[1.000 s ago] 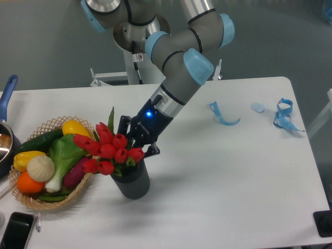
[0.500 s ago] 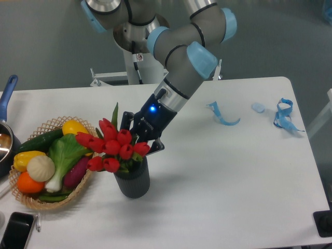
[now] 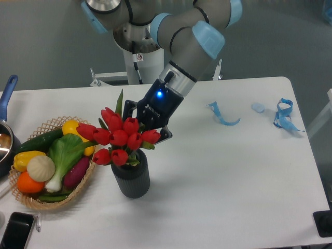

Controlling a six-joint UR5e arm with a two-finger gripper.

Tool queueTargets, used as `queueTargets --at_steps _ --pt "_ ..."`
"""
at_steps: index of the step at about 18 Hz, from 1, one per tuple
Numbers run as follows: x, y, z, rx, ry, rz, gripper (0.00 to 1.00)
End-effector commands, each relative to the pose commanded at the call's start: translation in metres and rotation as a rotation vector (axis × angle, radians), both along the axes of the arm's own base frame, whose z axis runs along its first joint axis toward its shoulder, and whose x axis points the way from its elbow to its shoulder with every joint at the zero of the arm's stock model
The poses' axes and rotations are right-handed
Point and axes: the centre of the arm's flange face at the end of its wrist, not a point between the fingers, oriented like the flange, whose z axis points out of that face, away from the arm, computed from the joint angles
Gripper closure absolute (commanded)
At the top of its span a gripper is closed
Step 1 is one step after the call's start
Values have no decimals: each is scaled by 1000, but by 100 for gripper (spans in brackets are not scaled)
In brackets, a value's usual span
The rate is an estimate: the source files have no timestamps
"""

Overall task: Pick up the flowers from the vase
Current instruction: 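Lift the tulip bunch straight up out of the grey vase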

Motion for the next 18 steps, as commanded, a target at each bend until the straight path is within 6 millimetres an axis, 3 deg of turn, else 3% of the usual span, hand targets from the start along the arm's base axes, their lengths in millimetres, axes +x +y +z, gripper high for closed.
queueTargets --at_steps 13,18 --pt "-2 -11 69 70 -102 85 66" --pt "-32 -32 102 152 -147 127 66"
